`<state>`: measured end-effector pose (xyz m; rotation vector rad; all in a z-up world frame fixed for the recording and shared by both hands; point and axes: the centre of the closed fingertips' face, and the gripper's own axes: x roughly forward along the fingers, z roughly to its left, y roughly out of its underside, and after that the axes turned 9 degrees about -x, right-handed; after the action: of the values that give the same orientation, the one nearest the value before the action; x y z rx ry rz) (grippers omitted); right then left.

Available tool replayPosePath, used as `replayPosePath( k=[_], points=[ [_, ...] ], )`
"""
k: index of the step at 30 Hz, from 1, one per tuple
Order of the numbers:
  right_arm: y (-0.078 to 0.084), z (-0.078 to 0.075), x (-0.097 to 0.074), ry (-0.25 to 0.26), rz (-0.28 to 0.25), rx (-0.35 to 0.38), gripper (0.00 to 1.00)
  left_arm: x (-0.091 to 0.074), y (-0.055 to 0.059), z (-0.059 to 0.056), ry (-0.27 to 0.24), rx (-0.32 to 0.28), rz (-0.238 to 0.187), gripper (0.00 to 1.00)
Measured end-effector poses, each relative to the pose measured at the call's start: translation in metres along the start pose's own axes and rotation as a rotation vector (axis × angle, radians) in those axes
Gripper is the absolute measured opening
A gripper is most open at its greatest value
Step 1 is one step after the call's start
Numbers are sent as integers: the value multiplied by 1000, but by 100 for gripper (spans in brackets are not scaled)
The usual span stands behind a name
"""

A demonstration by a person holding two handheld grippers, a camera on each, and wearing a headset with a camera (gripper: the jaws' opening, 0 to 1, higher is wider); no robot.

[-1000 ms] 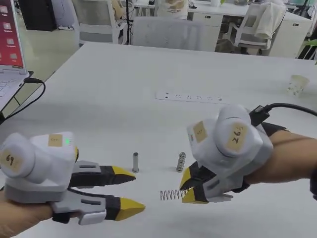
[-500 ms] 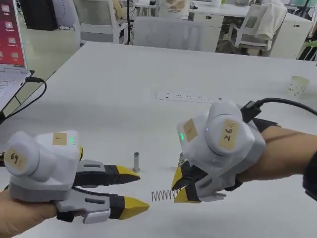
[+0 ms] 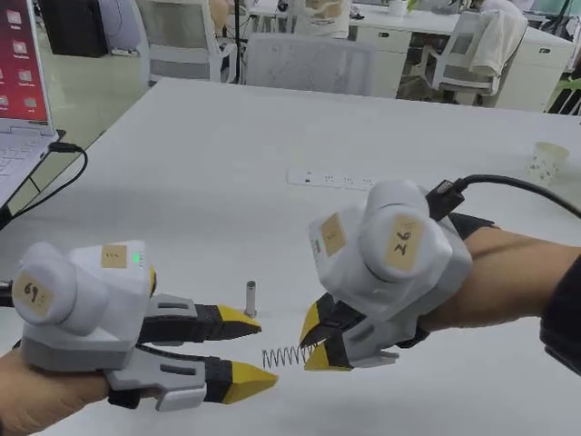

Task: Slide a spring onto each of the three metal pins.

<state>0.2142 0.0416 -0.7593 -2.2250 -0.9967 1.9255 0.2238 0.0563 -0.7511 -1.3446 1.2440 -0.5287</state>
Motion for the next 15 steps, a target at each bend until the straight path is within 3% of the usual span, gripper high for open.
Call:
replayPosePath(
  k=[15],
  points=[
    [-8, -2, 2, 0, -10, -8, 8, 0, -2, -4, 15, 37, -7, 12]
  ],
)
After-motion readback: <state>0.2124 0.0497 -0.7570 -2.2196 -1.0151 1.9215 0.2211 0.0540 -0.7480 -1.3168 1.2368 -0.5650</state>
